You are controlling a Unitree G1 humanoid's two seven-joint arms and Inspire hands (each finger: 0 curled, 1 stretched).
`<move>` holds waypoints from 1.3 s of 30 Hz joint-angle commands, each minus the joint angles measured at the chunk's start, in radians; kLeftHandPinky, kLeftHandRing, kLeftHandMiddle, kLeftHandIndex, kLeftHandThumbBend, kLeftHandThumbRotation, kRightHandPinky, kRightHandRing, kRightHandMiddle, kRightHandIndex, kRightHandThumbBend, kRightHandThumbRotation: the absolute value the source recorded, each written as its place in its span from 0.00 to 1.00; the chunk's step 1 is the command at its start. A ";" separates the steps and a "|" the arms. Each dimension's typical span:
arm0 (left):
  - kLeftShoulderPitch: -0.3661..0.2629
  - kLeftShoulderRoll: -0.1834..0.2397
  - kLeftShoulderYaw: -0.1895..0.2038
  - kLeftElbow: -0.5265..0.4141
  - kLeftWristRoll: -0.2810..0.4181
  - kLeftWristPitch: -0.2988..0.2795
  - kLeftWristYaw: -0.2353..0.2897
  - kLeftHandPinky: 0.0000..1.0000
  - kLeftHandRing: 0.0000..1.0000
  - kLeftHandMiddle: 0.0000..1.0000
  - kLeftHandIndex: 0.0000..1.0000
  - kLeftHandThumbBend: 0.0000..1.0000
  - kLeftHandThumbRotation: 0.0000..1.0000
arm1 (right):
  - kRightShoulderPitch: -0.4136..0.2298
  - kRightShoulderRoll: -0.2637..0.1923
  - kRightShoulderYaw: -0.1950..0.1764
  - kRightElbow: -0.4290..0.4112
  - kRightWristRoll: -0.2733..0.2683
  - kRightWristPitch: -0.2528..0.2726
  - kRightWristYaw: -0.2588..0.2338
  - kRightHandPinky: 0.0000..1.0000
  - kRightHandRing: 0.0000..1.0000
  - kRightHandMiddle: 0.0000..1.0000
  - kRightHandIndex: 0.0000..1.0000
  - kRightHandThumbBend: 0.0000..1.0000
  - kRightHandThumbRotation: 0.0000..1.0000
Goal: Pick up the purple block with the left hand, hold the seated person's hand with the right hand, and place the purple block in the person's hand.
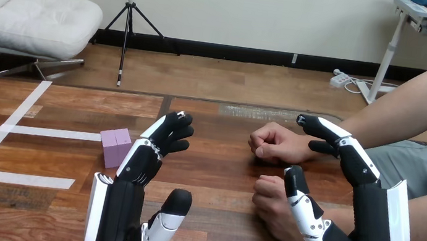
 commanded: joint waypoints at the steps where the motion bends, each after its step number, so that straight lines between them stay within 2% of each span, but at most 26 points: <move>1: -0.047 -0.055 0.003 -0.003 -0.005 -0.021 0.000 0.74 0.79 0.82 0.82 0.63 0.80 | -0.031 0.011 -0.005 0.001 0.002 -0.024 -0.015 0.71 0.78 0.78 0.75 0.35 0.44; 16: -0.082 -0.036 0.030 -0.007 -0.002 -0.040 -0.001 0.77 0.81 0.84 0.83 0.62 0.79 | -0.029 0.017 -0.005 -0.006 -0.023 -0.016 -0.034 0.71 0.78 0.78 0.76 0.34 0.45; 26: -0.097 -0.012 0.055 -0.025 0.024 -0.023 -0.009 0.79 0.83 0.85 0.85 0.67 0.78 | -0.033 0.019 -0.008 -0.001 -0.032 -0.020 -0.047 0.71 0.78 0.77 0.76 0.34 0.44; 34: -0.114 0.009 0.068 -0.026 0.017 -0.021 -0.028 0.82 0.85 0.87 0.85 0.69 0.76 | -0.033 0.020 -0.001 0.001 -0.018 -0.021 -0.047 0.72 0.78 0.77 0.76 0.34 0.44; 39: -0.127 0.017 0.089 -0.029 0.026 -0.021 -0.030 0.83 0.86 0.87 0.86 0.68 0.75 | -0.032 0.021 0.000 0.002 -0.019 -0.021 -0.049 0.72 0.78 0.77 0.75 0.34 0.43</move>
